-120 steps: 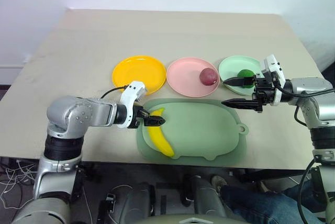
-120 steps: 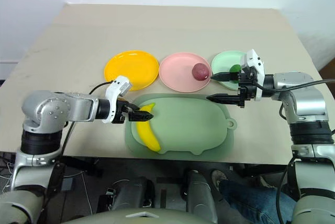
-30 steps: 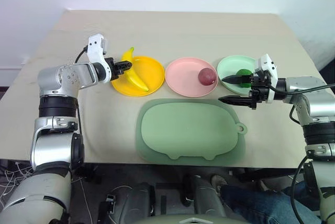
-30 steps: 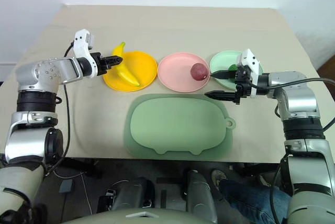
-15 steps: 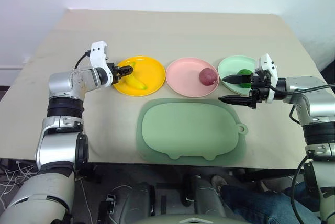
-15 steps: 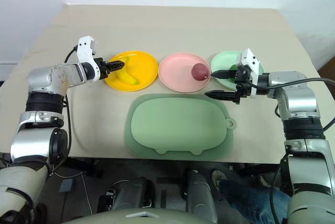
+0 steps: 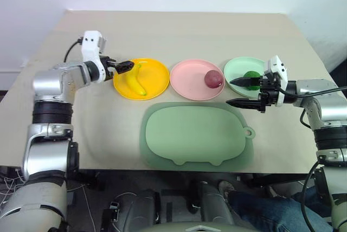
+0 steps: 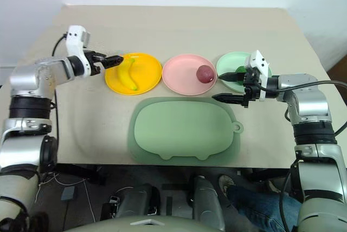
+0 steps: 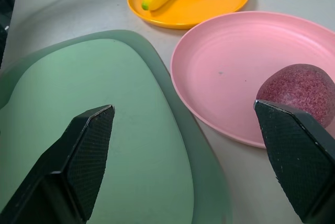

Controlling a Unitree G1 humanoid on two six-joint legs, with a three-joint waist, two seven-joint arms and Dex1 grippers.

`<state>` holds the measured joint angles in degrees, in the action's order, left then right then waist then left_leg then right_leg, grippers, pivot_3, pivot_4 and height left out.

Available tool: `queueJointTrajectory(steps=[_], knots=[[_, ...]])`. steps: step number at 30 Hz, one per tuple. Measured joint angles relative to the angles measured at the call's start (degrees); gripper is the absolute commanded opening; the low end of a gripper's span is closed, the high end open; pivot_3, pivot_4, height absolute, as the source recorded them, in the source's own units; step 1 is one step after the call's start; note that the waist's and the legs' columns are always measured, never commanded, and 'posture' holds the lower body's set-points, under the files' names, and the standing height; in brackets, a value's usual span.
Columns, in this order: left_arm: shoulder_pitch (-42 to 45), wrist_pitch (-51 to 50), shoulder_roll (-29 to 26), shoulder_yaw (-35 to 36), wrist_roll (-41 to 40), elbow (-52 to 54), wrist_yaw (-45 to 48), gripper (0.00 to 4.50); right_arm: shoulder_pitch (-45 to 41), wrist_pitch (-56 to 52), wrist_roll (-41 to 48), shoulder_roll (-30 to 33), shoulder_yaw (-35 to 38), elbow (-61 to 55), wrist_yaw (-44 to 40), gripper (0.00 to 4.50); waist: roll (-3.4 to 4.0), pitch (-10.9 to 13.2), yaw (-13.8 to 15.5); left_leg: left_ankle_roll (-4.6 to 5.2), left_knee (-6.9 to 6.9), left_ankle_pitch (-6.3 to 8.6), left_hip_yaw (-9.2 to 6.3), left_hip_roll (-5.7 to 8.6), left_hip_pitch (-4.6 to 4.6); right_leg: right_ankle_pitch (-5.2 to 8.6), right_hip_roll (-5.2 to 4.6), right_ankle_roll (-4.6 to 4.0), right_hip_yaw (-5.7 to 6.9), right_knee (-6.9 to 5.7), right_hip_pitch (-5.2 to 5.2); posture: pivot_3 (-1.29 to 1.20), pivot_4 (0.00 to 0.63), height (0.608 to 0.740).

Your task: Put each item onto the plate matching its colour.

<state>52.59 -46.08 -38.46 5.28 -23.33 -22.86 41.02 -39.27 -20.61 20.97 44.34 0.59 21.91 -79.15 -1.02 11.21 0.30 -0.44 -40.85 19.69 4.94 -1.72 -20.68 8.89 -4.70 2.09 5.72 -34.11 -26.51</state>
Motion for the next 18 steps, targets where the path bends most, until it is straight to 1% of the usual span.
queueJointTrajectory(steps=[2,7,10,14,16,18], knots=[[-2.4,1.7,-0.7,1.3,-2.5,5.1,5.3,4.46,-0.5,0.0,0.0,-0.2,0.0,0.4,0.0,4.5,0.01,0.0,0.1,0.0,-0.01,0.0,0.0,-0.02,-0.01,0.0,-0.03,0.0,-0.01,0.01,0.0,0.0,0.15,0.74],[-10.9,0.1,-2.9,1.4,-10.3,16.1,18.1,4.46,-1.8,0.0,0.1,-1.2,0.0,1.2,0.5,4.5,0.01,0.0,0.1,0.02,-0.03,0.01,-0.01,-0.01,-0.02,0.01,0.0,-0.01,-0.01,0.01,-0.01,0.0,0.15,0.74],[-14.4,-3.2,-6.7,1.2,-15.6,19.0,27.8,4.46,-1.8,-0.2,0.1,-1.6,0.0,1.3,0.6,4.5,0.03,0.0,0.0,0.03,-0.03,0.01,0.0,-0.01,-0.13,0.01,0.01,-0.01,-0.01,0.01,-0.13,0.0,0.15,0.74],[-20.5,5.3,-7.6,2.2,-16.0,21.9,36.6,4.46,-1.8,-0.3,0.1,-1.8,0.0,1.3,0.5,4.5,0.03,0.0,0.0,0.08,-0.04,0.04,-0.01,-0.01,-0.18,0.02,0.01,-0.02,-0.01,0.04,-0.15,0.0,0.15,0.74],[-22.6,8.4,-7.7,2.2,-15.4,21.9,38.9,4.46,-1.8,-0.3,0.1,-1.8,0.0,1.3,0.4,4.5,0.03,0.0,0.1,0.22,-0.09,0.12,-0.04,-0.01,-0.26,0.02,0.02,-0.02,0.01,0.04,-0.2,0.0,0.15,0.74],[-24.3,13.7,-7.5,2.4,-14.7,21.9,41.0,4.46,-1.8,-0.4,0.2,-1.7,0.0,1.3,-0.1,4.5,0.03,0.0,0.2,0.23,-0.13,0.13,-0.04,-0.01,-0.34,0.01,0.01,-0.02,0.01,0.05,-0.25,0.0,0.15,0.74]])
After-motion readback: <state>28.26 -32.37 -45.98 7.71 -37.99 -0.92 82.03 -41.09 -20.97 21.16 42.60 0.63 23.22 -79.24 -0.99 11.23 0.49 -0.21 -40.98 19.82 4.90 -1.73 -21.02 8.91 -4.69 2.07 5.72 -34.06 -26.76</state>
